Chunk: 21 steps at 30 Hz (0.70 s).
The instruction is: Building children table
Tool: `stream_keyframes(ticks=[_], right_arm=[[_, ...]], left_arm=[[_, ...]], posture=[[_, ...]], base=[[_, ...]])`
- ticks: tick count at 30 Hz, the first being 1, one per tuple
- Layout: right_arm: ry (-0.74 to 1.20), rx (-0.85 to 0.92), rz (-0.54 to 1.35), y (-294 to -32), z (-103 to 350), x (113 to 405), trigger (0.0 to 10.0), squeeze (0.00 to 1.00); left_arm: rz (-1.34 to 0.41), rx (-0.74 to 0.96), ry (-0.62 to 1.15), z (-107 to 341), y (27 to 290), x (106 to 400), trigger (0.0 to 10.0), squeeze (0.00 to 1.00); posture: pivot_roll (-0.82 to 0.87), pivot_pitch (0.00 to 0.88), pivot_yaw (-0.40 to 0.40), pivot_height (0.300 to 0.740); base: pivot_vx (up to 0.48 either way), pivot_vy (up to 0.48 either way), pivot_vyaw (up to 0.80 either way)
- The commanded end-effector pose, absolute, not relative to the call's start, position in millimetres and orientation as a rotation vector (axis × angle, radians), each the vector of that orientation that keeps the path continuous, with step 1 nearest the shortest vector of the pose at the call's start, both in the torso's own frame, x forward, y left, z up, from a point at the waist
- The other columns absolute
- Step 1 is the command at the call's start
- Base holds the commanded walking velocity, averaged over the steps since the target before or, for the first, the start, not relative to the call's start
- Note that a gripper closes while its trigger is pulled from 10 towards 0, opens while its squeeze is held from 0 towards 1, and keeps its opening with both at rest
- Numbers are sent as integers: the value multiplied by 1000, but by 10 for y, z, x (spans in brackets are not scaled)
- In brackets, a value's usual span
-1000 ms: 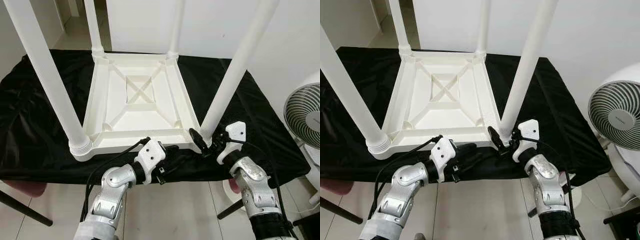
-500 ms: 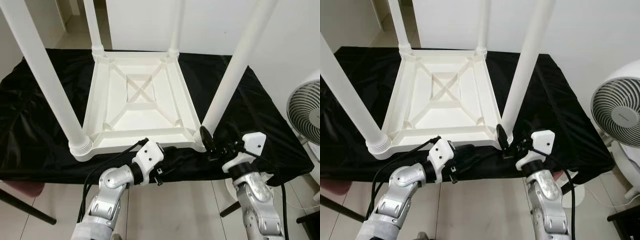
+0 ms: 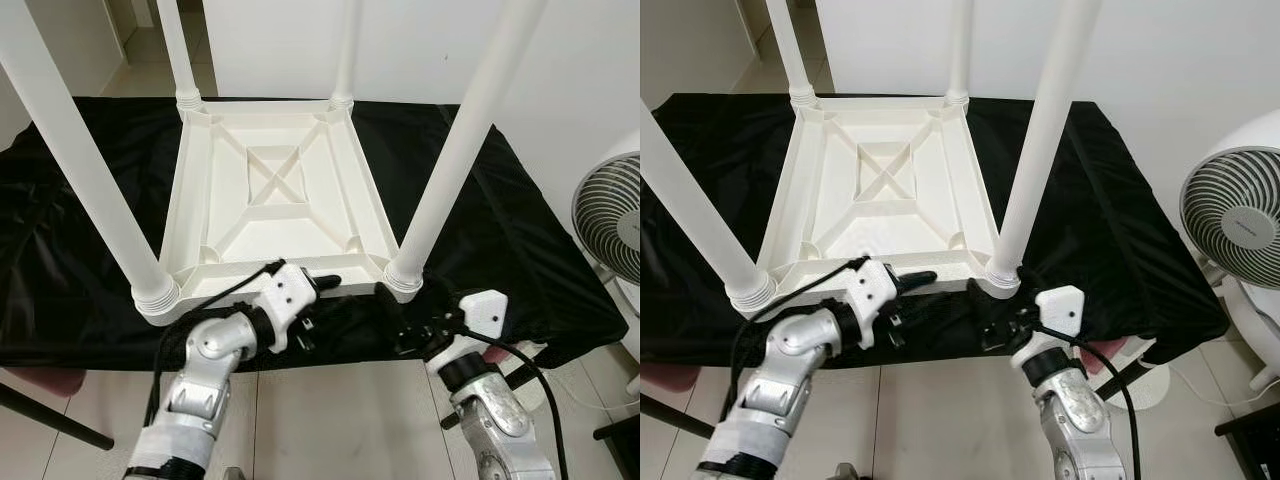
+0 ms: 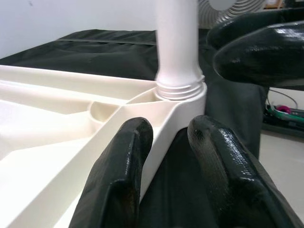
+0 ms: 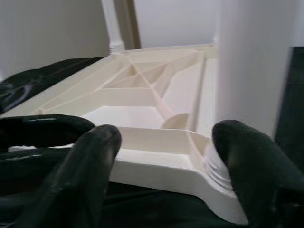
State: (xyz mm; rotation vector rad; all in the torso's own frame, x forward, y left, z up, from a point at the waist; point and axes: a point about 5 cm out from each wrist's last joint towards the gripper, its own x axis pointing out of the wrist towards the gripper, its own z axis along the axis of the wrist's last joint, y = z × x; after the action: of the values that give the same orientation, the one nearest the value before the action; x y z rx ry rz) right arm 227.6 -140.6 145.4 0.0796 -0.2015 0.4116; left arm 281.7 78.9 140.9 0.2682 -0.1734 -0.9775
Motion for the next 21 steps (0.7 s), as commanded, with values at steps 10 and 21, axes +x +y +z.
stream_keyframes(ticks=[10,21], right_arm=[[-144,67,529,-1290,1393,2519,10000,0],[-171,-12,384,-1660,1456,2746,10000,0]], left_arm=[[-808,172,-210,1526,828,2878,10000,0],[-822,187,-187,1502,803,2842,10000,0]], posture=[[69,60,-32,740],[70,59,-35,740]], base=[[0,0,0],[0,0,0]])
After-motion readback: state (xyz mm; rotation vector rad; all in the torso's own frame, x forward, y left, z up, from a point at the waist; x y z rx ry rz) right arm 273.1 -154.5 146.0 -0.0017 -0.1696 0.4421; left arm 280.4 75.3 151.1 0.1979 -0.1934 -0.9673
